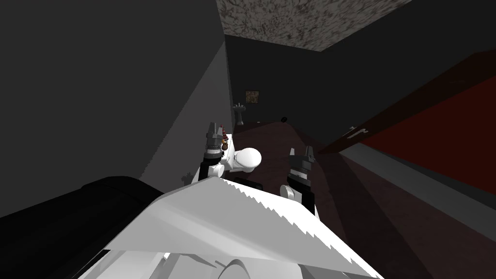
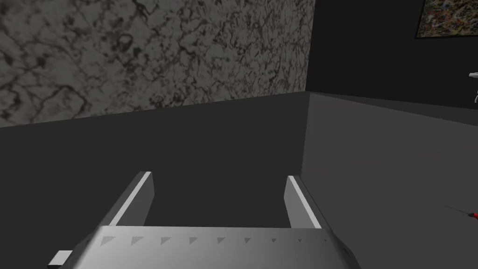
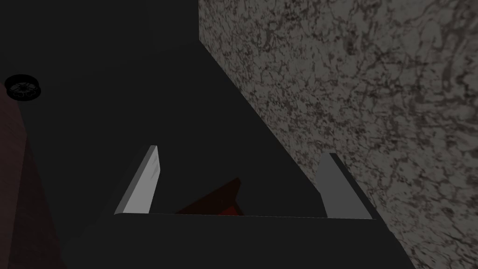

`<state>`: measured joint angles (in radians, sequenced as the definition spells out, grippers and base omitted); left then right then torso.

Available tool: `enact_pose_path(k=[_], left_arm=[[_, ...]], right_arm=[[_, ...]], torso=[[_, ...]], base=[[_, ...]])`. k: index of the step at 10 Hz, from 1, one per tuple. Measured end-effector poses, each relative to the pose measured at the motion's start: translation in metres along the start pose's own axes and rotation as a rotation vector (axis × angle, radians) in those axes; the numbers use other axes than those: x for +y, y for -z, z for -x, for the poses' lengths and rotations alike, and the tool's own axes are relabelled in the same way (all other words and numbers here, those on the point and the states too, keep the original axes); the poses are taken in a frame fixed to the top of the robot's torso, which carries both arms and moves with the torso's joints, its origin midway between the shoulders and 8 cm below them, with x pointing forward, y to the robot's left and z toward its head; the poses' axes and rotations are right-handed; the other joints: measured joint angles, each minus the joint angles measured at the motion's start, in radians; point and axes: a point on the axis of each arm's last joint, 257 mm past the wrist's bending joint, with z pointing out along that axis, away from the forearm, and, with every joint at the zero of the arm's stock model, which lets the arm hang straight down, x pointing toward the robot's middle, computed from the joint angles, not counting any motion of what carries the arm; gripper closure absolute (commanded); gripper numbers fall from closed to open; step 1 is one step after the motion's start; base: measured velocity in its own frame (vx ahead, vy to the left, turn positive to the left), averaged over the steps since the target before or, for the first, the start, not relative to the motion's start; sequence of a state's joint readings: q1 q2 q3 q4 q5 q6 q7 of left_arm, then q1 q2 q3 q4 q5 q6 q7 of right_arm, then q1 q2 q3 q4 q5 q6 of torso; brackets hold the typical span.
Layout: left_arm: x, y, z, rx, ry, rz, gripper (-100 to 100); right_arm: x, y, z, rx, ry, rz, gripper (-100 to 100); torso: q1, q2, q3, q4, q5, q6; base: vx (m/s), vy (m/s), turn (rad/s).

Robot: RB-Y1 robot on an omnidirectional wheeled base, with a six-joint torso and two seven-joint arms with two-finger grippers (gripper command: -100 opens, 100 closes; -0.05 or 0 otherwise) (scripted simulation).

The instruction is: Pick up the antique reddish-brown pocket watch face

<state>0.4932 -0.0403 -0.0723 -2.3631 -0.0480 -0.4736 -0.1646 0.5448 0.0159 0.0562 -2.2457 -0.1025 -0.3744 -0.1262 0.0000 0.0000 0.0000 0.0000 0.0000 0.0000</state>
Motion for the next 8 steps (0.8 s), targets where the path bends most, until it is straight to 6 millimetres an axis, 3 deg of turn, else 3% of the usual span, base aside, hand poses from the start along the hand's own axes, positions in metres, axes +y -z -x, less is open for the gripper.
enact_pose_path(k=[8], left_arm=[[-0.0047, 0.0055, -0.0017, 0.1, 0.164, -0.009, -100]], right_arm=[[0.0, 0.0, 0.0, 0.0, 0.0, 0.0, 0]], torso=[[-0.001, -0.001, -0.001, 0.0, 0.0, 0.0]], base=[[0.018, -0.026, -0.025]])
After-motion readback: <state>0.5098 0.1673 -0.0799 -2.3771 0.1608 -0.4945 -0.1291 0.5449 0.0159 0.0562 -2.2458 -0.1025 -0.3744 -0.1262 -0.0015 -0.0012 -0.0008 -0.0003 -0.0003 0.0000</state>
